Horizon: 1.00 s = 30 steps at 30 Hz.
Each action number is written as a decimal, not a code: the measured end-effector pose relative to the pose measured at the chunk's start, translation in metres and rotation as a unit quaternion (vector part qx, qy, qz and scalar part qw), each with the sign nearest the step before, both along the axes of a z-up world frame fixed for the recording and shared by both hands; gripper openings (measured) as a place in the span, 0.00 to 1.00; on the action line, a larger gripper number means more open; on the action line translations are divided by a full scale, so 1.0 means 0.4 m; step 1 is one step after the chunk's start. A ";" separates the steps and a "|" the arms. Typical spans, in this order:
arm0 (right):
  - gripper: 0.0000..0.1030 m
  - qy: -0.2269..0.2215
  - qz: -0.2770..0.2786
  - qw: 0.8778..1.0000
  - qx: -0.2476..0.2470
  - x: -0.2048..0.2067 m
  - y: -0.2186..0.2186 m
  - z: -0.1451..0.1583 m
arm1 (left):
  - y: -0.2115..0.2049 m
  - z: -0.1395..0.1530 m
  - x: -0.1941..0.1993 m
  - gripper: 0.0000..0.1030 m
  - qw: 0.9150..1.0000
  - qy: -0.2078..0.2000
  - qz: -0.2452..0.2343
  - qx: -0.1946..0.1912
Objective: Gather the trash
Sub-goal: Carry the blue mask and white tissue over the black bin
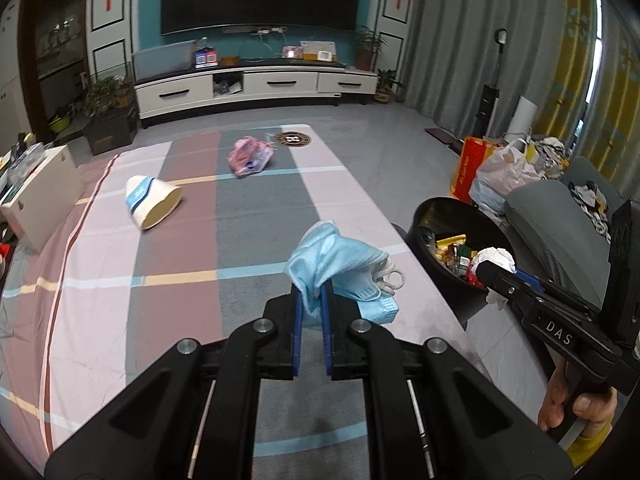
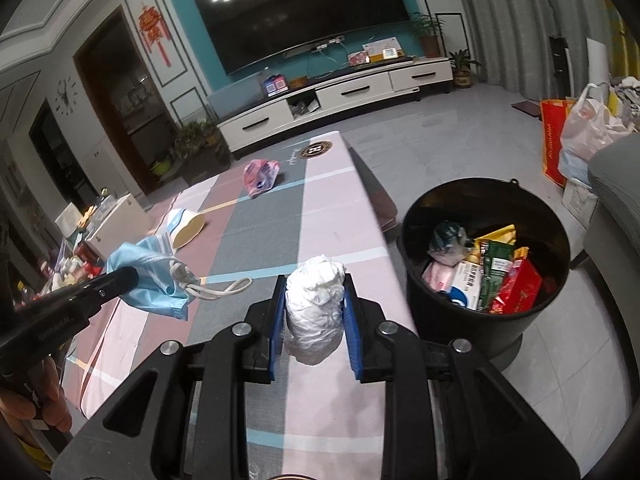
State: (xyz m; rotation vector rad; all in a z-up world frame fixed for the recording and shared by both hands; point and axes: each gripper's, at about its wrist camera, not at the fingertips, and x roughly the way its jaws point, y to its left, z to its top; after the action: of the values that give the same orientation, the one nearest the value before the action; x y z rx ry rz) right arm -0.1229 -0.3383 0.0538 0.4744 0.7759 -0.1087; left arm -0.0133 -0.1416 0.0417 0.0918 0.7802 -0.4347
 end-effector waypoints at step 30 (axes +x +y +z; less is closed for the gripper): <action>0.26 0.002 -0.154 0.987 0.036 -0.142 -0.290 -0.108 | -0.415 -0.050 0.027 0.09 0.989 -0.024 -0.145 0.030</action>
State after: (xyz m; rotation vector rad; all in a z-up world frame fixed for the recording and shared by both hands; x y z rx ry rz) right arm -0.1796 -0.4543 0.0104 0.6618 0.7067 -0.3706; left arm -0.0027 -0.3076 0.0218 0.2728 0.7348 -0.6821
